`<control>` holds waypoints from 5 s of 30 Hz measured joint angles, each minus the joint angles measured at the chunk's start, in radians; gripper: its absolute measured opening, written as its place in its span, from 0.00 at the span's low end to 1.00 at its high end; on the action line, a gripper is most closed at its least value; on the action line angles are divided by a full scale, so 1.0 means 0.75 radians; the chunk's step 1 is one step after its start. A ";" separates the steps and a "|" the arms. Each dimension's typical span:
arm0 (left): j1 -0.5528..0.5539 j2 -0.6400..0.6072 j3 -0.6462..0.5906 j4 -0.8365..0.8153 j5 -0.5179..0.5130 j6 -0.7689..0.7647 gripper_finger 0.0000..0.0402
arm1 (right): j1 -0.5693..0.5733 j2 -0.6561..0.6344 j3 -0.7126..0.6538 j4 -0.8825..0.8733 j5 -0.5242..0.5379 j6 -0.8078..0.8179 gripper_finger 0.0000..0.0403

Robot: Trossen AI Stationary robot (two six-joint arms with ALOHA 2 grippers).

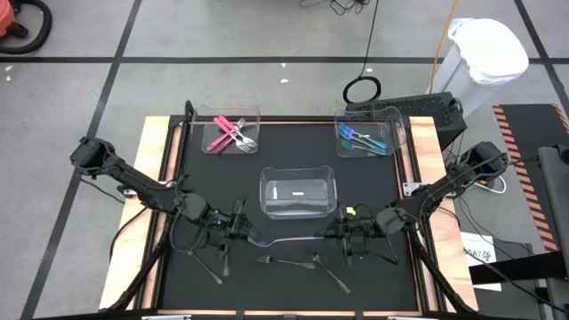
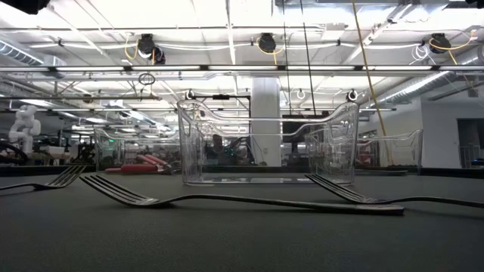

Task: Sort silverware by color (type)
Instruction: Put the blue fork into the right transparent bin

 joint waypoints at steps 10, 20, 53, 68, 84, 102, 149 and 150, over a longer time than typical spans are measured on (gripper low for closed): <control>-0.049 0.000 0.000 0.046 -0.221 -0.001 0.47 | 0.001 0.000 0.001 0.002 0.066 -0.001 0.01; -0.126 -0.015 0.000 0.076 -0.508 -0.001 0.50 | 0.035 -0.019 0.001 -0.001 0.136 -0.035 0.01; -0.104 -0.308 0.001 -0.118 -0.439 -0.072 0.50 | 0.092 -0.380 0.001 -0.151 0.391 -0.405 0.01; 0.048 -0.286 0.001 -0.145 -0.488 -0.185 0.50 | 0.083 -0.490 0.001 -0.547 0.382 -0.345 0.01; 0.049 0.028 0.120 -0.188 -0.491 -0.058 0.50 | 0.083 -0.507 0.002 -0.787 0.382 -0.446 0.01; 0.035 0.450 0.475 -0.250 -0.941 0.191 0.40 | 0.083 -0.506 0.002 -0.776 0.453 -0.373 0.01; 0.073 0.349 0.525 -0.910 -1.119 -0.082 0.00 | 0.082 -0.020 0.287 -0.789 1.151 -0.344 0.42; 0.076 0.349 0.525 -0.934 -1.074 -0.097 0.00 | 0.079 0.022 0.312 -0.790 1.168 -0.367 0.42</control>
